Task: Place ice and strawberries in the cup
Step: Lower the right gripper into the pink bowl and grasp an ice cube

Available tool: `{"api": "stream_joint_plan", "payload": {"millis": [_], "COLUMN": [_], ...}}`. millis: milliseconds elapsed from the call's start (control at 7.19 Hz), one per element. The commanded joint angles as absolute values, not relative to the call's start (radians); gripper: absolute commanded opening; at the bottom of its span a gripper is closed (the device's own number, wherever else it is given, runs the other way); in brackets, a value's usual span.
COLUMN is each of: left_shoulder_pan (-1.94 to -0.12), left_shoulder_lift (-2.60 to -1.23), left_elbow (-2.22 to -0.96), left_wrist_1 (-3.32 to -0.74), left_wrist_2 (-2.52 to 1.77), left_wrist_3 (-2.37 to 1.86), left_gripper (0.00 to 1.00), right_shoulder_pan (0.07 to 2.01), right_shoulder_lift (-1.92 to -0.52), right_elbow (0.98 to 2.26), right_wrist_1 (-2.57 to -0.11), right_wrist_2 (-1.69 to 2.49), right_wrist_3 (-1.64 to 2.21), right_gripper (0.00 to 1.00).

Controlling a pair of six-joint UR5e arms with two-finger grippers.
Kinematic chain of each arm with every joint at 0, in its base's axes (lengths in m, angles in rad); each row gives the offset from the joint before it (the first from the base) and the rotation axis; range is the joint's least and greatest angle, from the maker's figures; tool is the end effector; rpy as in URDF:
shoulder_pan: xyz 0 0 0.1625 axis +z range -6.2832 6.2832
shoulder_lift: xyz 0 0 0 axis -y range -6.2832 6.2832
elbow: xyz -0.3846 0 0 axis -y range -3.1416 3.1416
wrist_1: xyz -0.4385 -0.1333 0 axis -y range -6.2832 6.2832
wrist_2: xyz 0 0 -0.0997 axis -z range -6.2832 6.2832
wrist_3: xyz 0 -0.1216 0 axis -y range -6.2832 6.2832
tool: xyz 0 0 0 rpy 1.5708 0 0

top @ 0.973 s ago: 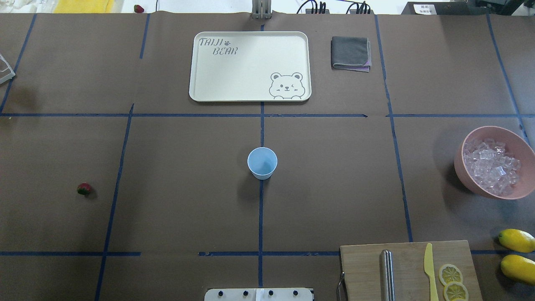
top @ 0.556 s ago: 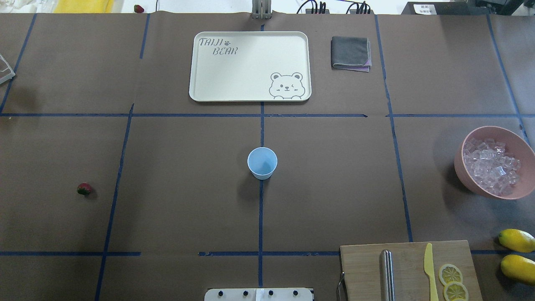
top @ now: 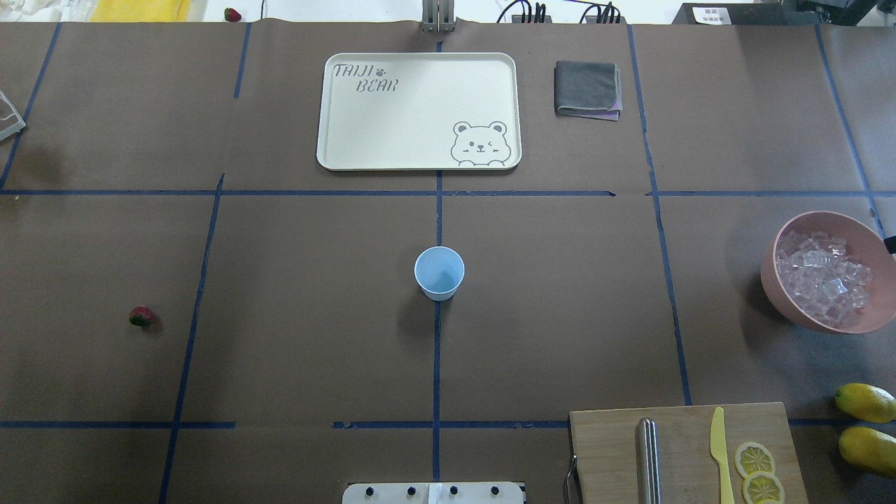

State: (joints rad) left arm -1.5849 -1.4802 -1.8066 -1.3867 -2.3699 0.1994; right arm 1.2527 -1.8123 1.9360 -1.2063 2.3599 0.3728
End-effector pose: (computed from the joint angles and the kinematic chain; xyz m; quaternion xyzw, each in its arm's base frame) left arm -0.0531 -0.4947 0.5707 0.0236 0.3886 0.0777 0.9178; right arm -0.1028 -0.4625 0.5107 0.0836 -0.4265 -0.0684 0.8980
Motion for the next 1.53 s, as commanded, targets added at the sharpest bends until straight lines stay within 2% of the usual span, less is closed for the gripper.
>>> {"api": "stream_joint_plan", "payload": {"millis": [0,973,1390], "left_shoulder_pan": [-1.585,-1.585,-1.585], "left_shoulder_lift": [-1.480,-1.480,-1.482], "left_elbow": [-1.807,-1.805,-1.805], "left_wrist_1": [-1.387,-1.387,-1.387], "left_wrist_2": [-2.370,-2.370,-2.370], "left_wrist_3": [0.199,0.199,0.199], "left_gripper": [1.00,1.00,1.00], "right_shoulder_pan": [1.127,0.997,0.988], "right_shoulder_lift": [-1.833,-1.844,-1.845], "right_elbow": [1.936,1.888,1.870], "right_wrist_1": [-1.073,-1.048,-1.048], "right_wrist_2": [2.281,2.174,2.169], "right_wrist_3": [0.570,0.561,0.560], "right_gripper": [0.98,0.90,0.80]}}
